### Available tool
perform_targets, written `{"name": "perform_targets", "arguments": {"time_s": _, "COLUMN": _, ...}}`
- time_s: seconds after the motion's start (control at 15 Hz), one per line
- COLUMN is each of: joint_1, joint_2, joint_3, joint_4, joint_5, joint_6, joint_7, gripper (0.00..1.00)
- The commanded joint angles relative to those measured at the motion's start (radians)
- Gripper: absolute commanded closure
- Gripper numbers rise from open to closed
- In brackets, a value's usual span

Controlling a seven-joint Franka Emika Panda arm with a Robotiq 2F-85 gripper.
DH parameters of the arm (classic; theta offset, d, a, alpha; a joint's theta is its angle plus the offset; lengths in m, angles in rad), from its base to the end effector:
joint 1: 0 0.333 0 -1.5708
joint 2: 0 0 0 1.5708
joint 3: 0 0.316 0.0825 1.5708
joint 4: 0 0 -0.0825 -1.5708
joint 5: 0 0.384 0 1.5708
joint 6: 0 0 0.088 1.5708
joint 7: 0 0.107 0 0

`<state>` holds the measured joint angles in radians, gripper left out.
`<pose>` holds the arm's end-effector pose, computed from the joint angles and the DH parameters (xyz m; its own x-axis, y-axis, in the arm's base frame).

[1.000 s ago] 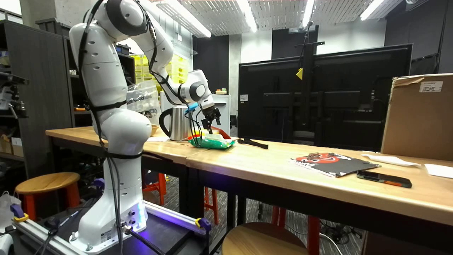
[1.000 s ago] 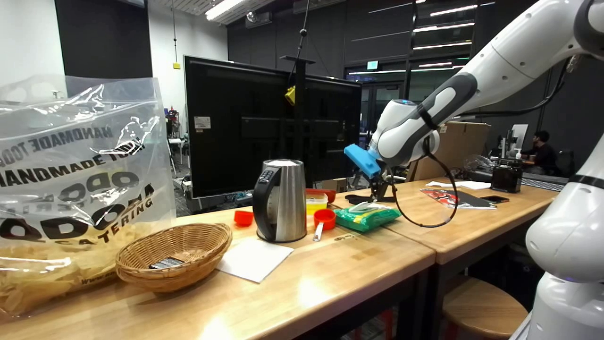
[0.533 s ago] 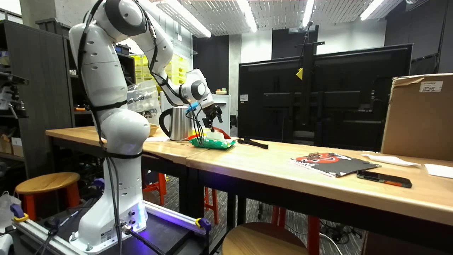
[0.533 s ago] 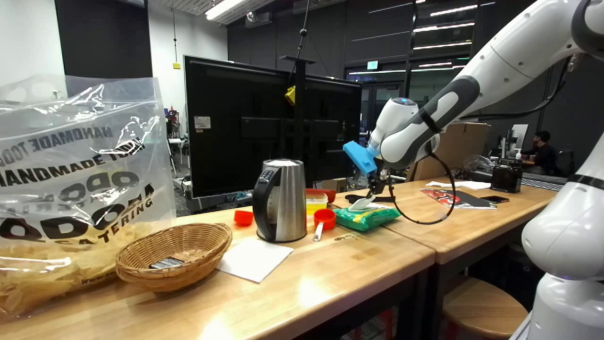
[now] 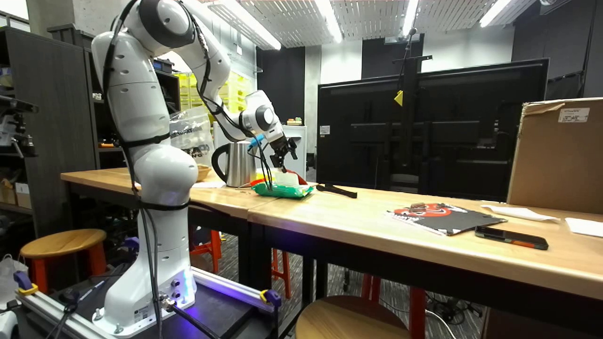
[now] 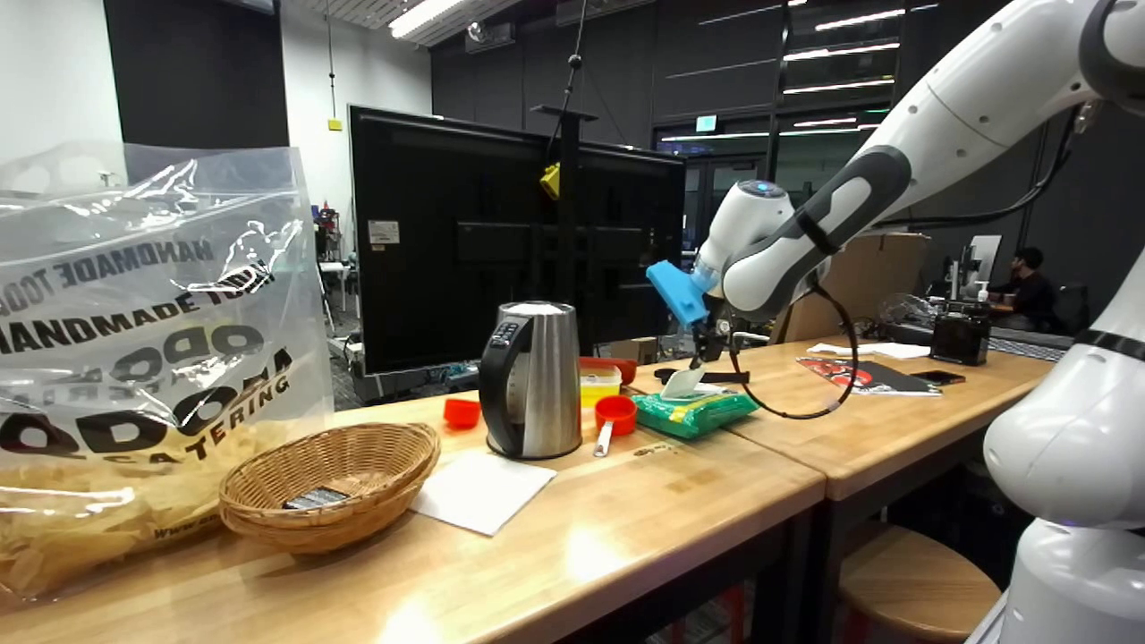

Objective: Open the disinfecting wipes pack

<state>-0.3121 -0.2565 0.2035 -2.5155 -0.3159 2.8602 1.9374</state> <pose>0.4799 -0.0330 0.4354 -0.2135 -0.9732 0.0859 -0.8062 0.1259 -0.5781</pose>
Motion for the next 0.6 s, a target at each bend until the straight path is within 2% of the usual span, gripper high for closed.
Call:
{"name": "perform_targets", "arguments": {"time_s": 0.0, "joint_1": -0.031, "joint_2": -0.011, "joint_3": 0.029, "joint_4": -0.001, "joint_5": -0.036, "joint_6": 0.019, "joint_7": 0.066, "gripper": 0.0}}
{"name": "perform_targets", "arguments": {"time_s": 0.53, "joint_1": -0.03, "joint_2": -0.001, "joint_3": 0.035, "joint_4": 0.005, "joint_5": -0.02, "joint_6": 0.041, "joint_7": 0.102, "gripper": 0.0}}
